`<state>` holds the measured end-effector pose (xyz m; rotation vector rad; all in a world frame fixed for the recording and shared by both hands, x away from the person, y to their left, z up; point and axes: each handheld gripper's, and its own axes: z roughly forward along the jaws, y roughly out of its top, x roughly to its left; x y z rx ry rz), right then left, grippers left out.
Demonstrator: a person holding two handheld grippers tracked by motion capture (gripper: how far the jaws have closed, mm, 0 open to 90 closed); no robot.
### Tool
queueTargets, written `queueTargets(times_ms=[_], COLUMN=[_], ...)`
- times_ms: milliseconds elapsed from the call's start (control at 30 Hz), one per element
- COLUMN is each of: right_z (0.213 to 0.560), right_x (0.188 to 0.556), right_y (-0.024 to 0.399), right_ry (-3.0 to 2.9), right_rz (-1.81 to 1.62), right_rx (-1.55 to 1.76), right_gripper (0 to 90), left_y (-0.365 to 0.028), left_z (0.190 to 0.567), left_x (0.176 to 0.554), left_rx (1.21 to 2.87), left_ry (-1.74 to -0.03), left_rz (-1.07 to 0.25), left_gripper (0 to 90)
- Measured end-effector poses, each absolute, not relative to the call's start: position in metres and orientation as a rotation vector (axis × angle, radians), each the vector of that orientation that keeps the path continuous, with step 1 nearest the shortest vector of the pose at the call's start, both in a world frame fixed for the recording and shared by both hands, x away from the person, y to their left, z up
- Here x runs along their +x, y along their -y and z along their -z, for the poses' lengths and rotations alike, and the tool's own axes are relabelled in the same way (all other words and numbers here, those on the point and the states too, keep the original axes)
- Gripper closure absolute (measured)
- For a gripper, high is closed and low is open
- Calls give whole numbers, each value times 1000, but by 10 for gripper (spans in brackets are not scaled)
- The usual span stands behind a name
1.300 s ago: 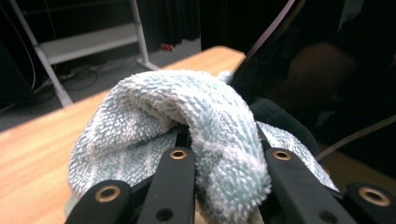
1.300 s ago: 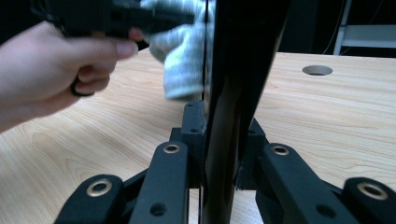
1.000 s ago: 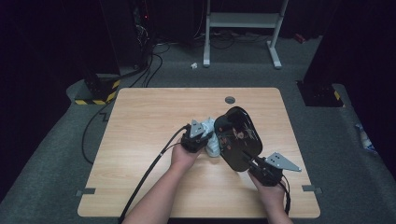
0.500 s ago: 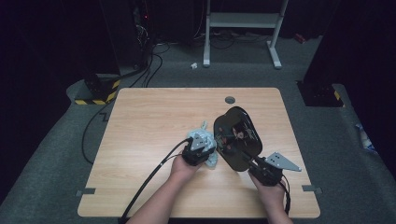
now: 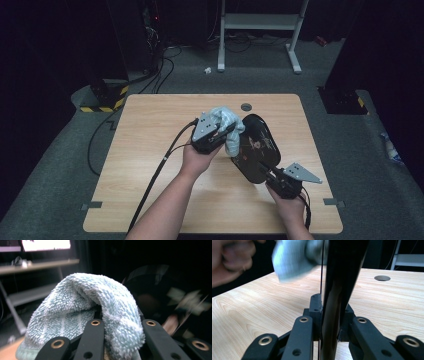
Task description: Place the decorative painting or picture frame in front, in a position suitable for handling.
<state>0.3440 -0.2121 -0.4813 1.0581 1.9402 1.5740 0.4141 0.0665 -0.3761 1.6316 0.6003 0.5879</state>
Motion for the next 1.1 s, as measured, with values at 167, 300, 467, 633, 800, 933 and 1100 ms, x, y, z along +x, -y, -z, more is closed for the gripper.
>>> queueTargets(times_ms=[167,300,467,633,800,933,1100], right_z=[481,481,481,480,481,482,482], right_x=[344,344,345,343,341,339,339], right_y=[212,212,213,213,212,211,211], right_ry=[-1942,-1942,-1959,-1969,-1977,-1981,-1980], right_rz=[-1569,-1567,-1596,-1633,-1634,-1617,-1617], right_rx=[1058,1057,1057,1040,1026,1012,1009], right_gripper=[782,783,784,785,785,784,784], left_y=[-45,-26,-9,-10,-19,-31,-40], left_z=[343,326,312,313,328,343,352], left_x=[402,396,394,399,413,430,440], left_rx=[1596,1591,1582,1597,1622,1624,1641], left_ry=[-491,-428,-391,-411,-487,-565,-604], left_rz=[-607,-610,-601,-610,-614,-592,-590], left_gripper=[793,793,793,793,793,794,796])
